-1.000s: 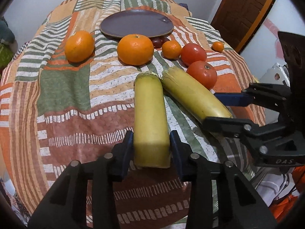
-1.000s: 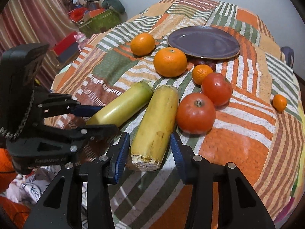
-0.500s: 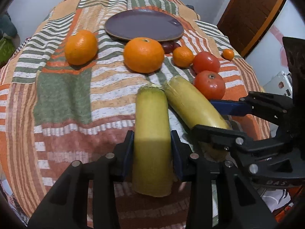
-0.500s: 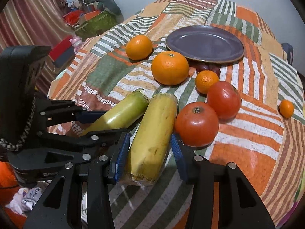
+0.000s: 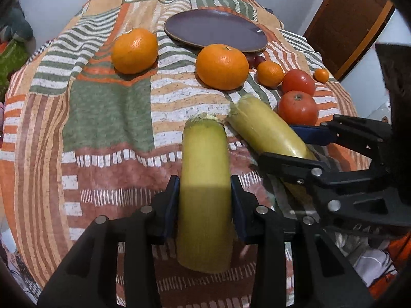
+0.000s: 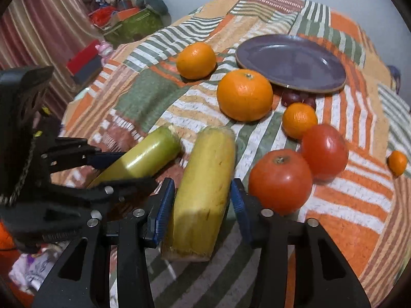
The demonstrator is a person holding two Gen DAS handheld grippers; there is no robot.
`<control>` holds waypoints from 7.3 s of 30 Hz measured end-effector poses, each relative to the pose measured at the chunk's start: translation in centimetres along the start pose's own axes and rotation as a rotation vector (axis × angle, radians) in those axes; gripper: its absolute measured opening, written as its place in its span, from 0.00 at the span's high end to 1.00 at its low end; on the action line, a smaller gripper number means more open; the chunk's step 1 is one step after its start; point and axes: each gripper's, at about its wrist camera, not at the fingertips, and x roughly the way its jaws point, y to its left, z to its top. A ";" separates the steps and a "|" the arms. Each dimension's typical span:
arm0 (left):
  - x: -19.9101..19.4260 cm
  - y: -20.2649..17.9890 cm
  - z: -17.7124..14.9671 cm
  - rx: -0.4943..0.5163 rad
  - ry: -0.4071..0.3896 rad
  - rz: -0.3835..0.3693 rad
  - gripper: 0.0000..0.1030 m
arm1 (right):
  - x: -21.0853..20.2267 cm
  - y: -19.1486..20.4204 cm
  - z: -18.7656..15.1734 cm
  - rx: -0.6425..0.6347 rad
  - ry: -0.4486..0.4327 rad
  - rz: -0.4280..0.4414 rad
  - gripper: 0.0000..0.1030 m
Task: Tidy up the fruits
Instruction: 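Close the left gripper on one corn cob while the right gripper grasps the other, then lift both corn cobs and carry them over the purple plate with both grippers, then lower both corn cobs onto the purple plate and open both grippers, then withdraw both grippers from the plate and move them toward the oranges, then grasp the Dole-sticker orange with the left gripper while the right gripper grasps another orange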
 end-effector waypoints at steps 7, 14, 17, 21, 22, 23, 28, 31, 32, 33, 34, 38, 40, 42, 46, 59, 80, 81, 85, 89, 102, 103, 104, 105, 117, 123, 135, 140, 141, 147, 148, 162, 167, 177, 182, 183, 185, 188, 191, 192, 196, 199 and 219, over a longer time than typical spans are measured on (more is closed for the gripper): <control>-0.1 1.2 0.2 -0.060 -0.015 -0.042 0.64 | 0.0 0.2 0.0 -0.013 -0.021 -0.008 0.63; -2.5 1.0 0.8 -0.059 -0.082 -0.015 0.64 | -2.1 0.0 0.4 0.019 -0.087 0.004 0.65; -3.7 0.6 1.6 -0.043 -0.119 -0.007 0.64 | -3.2 -0.3 0.8 0.003 -0.104 -0.003 0.66; -4.0 0.0 2.3 -0.013 -0.116 -0.002 0.67 | -3.1 0.0 0.1 -0.033 -0.051 0.008 0.66; -4.0 -0.2 2.1 -0.001 -0.110 0.005 0.70 | -3.0 0.4 -0.5 -0.055 -0.031 0.005 0.66; -3.9 -0.4 1.9 0.014 -0.101 0.009 0.82 | -2.9 0.8 -0.9 -0.076 -0.019 -0.002 0.66; -3.2 -0.5 0.3 0.040 -0.037 0.002 0.90 | -2.5 0.9 -2.0 -0.097 0.022 -0.005 0.66; -2.9 -0.1 0.2 0.010 -0.026 -0.014 0.78 | -2.1 0.5 -1.4 -0.070 0.031 0.014 0.65; -2.7 0.1 0.2 -0.002 -0.019 -0.020 0.71 | -1.9 0.6 -1.3 -0.075 0.032 0.009 0.65; -2.4 0.2 0.2 -0.013 -0.012 -0.025 0.67 | -1.6 0.8 -1.3 -0.083 0.035 0.002 0.65; -2.1 0.2 0.2 -0.021 -0.008 -0.032 0.64 | -1.2 0.9 -1.3 -0.088 0.038 -0.004 0.64; -1.0 0.0 -0.1 -0.025 0.004 -0.038 0.62 | -0.1 1.1 -1.4 -0.088 0.039 -0.020 0.64; -0.1 -0.2 -0.4 -0.008 0.024 -0.015 0.63 | 0.2 1.0 -1.4 -0.084 0.031 -0.017 0.64; 0.2 -0.2 -0.6 -0.004 0.012 -0.014 0.62 | 0.1 0.8 -1.5 -0.071 0.023 -0.010 0.65; -0.3 -0.2 -0.6 -0.006 0.004 -0.002 0.63 | -0.8 0.8 -1.4 -0.058 0.008 0.001 0.65; -7.0 -0.8 3.6 -0.009 -0.211 0.001 0.67 | -7.8 -1.6 1.5 0.011 -0.209 -0.024 0.65; -8.0 -3.2 12.5 0.044 -0.346 0.010 0.67 | -10.7 -7.8 6.7 0.090 -0.399 -0.151 0.65; -7.7 -3.3 12.9 0.047 -0.346 0.012 0.67 | -10.5 -8.0 6.8 0.091 -0.400 -0.153 0.65; -6.5 -3.6 14.4 0.058 -0.338 0.006 0.67 | -9.5 -8.9 7.6 0.094 -0.392 -0.159 0.65; -4.9 -3.8 15.8 0.072 -0.315 -0.007 0.67 | -8.3 -9.5 8.5 0.088 -0.382 -0.165 0.65; 1.8 -3.9 19.2 0.095 -0.171 -0.090 0.67 | -4.0 -12.2 10.8 0.097 -0.320 -0.165 0.65; 2.2 -3.7 19.4 0.090 -0.163 -0.097 0.67 | -3.7 -12.3 11.0 0.096 -0.312 -0.162 0.65; 2.7 -3.5 19.7 0.082 -0.152 -0.107 0.67 | -3.4 -12.4 11.1 0.095 -0.306 -0.160 0.65; 3.0 -3.2 19.9 0.075 -0.146 -0.113 0.67 | -3.1 -12.5 11.2 0.095 -0.302 -0.161 0.65; 6.2 0.1 22.4 0.007 -0.110 -0.097 0.66 | 0.4 -13.8 13.2 0.087 -0.240 -0.140 0.65; 7.7 0.9 23.6 0.007 -0.130 -0.013 0.56 | 1.5 -14.8 13.7 0.108 -0.202 -0.130 0.65; 10.5 2.3 25.0 -0.041 -0.057 0.006 0.50 | 3.3 -15.6 13.9 0.127 -0.141 -0.127 0.65; 11.1 3.1 24.3 -0.058 -0.033 -0.004 0.47 | 4.2 -15.6 13.9 0.122 -0.114 -0.120 0.65; 10.9 3.0 24.2 -0.051 -0.043 0.005 0.46 | 4.3 -15.5 13.9 0.120 -0.111 -0.118 0.65; 9.4 3.6 23.9 -0.049 -0.091 0.038 0.32 | 5.0 -15.0 13.8 0.102 -0.074 -0.131 0.65; 9.1 3.7 23.9 -0.049 -0.095 0.037 0.32 | 5.1 -14.8 13.7 0.095 -0.063 -0.138 0.65; 1.6 4.7 19.5 0.019 -0.237 0.171 0.27 | -1.0 -12.4 13.2 0.088 -0.176 -0.153 0.56; -1.7 5.9 17.1 0.010 -0.273 0.194 0.25 | -3.4 -10.2 12.1 0.066 -0.228 -0.178 0.49; -5.9 7.4 12.1 0.000 -0.314 0.209 0.17 | -4.1 -5.2 9.0 0.038 -0.227 -0.171 0.35; -5.9 8.2 10.3 0.005 -0.284 0.200 0.17 | -2.4 -3.3 7.4 0.041 -0.180 -0.144 0.35; -5.8 8.3 10.0 0.006 -0.278 0.199 0.17 | -1.9 -3.0 7.2 0.043 -0.167 -0.142 0.35; -5.5 8.7 9.3 0.005 -0.263 0.193 0.17 | -0.9 -2.6 7.0 0.048 -0.140 -0.138 0.35; -4.8 9.3 8.7 0.001 -0.241 0.181 0.17 | 0.3 -2.2 6.7 0.047 -0.099 -0.135 0.35; -3.8 9.9 8.4 -0.005 -0.217 0.162 0.17 | 1.3 -2.0 6.7 0.045 -0.063 -0.140 0.35; -3.6 10.0 8.3 -0.007 -0.212 0.158 0.17 | 1.5 -1.9 6.5 0.045 -0.054 -0.140 0.35; -2.2 10.6 8.6 -0.012 -0.187 0.128 0.17 | 2.5 -1.8 6.6 0.042 -0.031 -0.153 0.35; -1.4 10.7 9.0 -0.010 -0.177 0.116 0.17 | 3.3 -2.1 6.5 0.059 -0.015 -0.135 0.35; 6.1 11.4 13.7 -0.061 -0.082 0.075 0.17 | -2.5 -4.9 6.2 0.106 -0.161 -0.172 0.40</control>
